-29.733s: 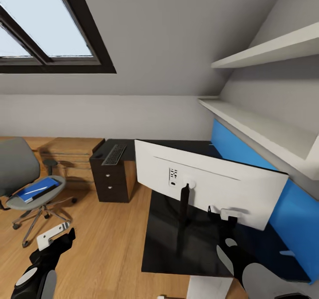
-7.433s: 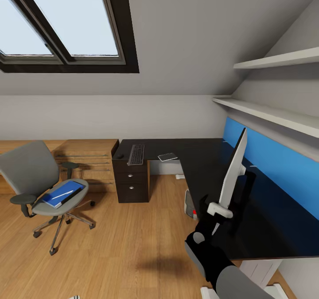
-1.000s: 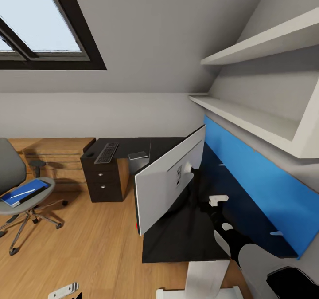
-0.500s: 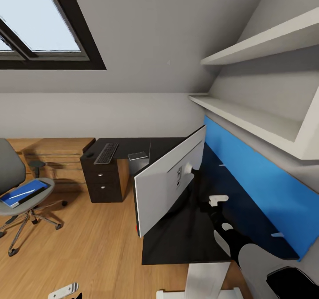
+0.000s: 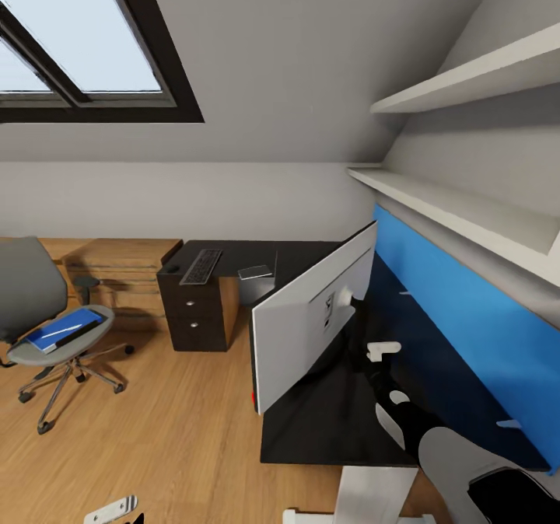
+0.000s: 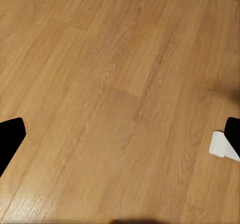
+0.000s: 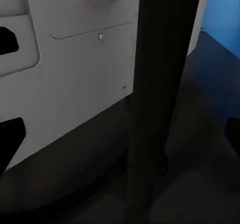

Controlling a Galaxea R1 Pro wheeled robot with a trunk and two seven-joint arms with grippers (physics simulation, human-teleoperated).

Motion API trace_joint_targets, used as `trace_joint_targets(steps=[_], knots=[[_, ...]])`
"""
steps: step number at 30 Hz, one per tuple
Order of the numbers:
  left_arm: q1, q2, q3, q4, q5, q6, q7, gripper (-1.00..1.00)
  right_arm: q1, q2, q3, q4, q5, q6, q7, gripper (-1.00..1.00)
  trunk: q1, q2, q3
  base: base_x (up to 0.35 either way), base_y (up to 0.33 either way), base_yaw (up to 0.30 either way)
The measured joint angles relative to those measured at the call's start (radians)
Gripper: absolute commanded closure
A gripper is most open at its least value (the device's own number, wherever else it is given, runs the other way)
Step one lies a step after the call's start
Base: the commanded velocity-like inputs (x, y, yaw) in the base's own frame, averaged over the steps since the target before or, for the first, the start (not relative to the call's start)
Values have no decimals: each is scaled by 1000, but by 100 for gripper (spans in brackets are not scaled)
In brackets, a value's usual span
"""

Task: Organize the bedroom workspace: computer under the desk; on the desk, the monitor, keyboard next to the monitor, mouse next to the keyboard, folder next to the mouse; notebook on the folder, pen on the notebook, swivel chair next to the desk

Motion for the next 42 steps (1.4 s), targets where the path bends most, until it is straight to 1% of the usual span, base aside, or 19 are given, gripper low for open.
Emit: trace_joint_targets(steps=[8,19,29,39,42], knots=[[0,0,0,2,0,0,0,-100,0,0,0,-1,1,1,-1,-100,0,0,0,0,-203,5],[0,1,0,8,1,0,0,-100,0,2,0,0,0,1,-1,-100,0,0,1,0,-1,115],[0,-1,0,-14,4,6,0,-100,0,1,0,-1,0,0,-1,-100,0,0,2,0,0,9],[0,-2,0,-17,4,6,0,-100,0,2,-1,-3,-4,-1,-3,-100,0,0,2,0,0,0],[0,-2,0,-18,4,6,0,-100,0,2,-2,-2,-2,-32,-3,-100,11,-21,-8,0,0,0]])
